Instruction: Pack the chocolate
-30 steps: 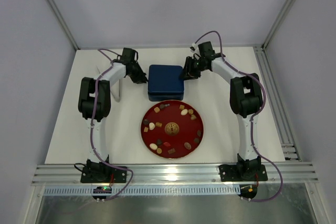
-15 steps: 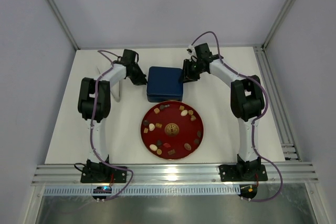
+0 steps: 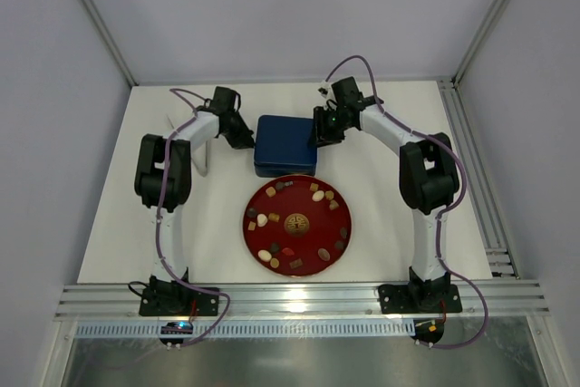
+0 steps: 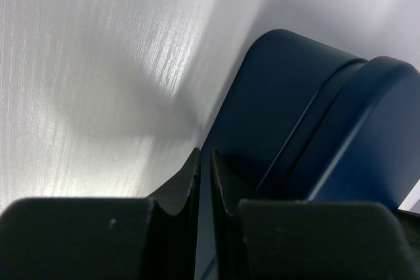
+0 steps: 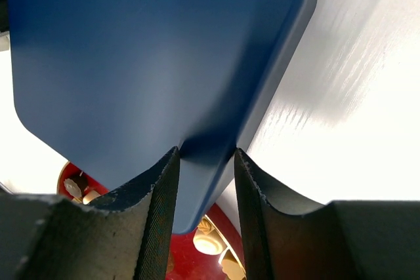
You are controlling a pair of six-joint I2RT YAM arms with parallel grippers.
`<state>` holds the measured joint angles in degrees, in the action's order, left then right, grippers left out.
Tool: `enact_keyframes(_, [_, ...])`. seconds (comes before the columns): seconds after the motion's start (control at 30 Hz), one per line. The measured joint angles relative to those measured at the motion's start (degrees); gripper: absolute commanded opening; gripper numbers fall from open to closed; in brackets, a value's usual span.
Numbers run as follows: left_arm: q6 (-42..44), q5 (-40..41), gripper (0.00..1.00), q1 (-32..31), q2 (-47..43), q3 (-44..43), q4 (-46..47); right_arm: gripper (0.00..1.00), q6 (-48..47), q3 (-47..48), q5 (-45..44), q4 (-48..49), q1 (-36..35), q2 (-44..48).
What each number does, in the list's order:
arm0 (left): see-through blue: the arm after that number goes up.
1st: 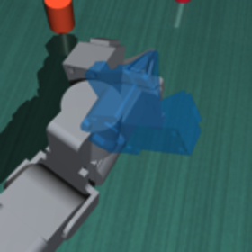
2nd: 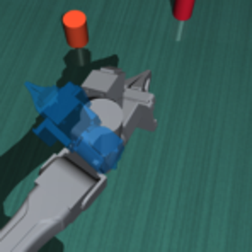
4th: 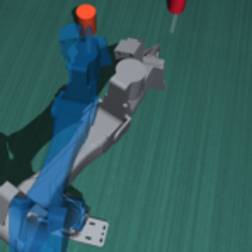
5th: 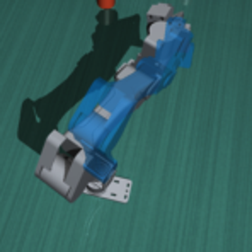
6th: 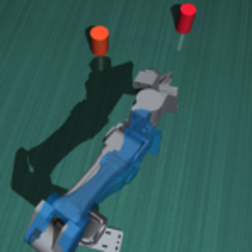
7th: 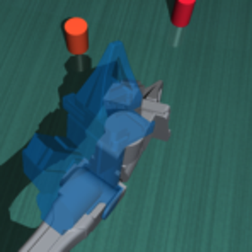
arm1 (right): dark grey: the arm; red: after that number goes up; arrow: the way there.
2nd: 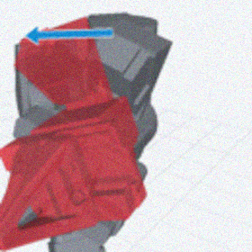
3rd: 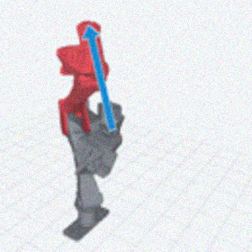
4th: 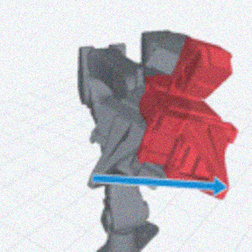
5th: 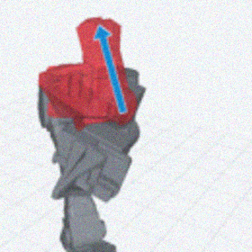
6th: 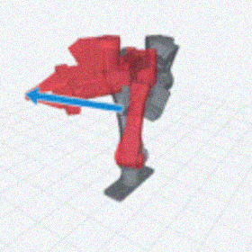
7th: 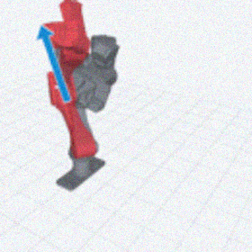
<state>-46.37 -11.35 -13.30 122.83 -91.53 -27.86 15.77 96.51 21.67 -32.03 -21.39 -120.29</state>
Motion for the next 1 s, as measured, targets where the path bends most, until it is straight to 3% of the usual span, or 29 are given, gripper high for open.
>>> enact_keyframes(0.6, [-1.1, 0.2, 0.04, -0.2, -2.1, 2.1, 0.1, 0.42, -3.1, -3.2, -4.4, -1.0, -2.9, 4.1])
enact_keyframes(0.8, [-1.1, 0.2, 0.06, -0.1, -2.8, 2.6, 0.2, 0.42, -3.2, -5.0, -5.0, -1.0, -3.0, 4.5])
enact_keyframes(1.0, [-0.9, -0.2, 0.15, 0.0, -3.5, 3.3, 0.2, 0.45, -3.2, -7.9, -5.9, -0.9, -3.0, 6.9])
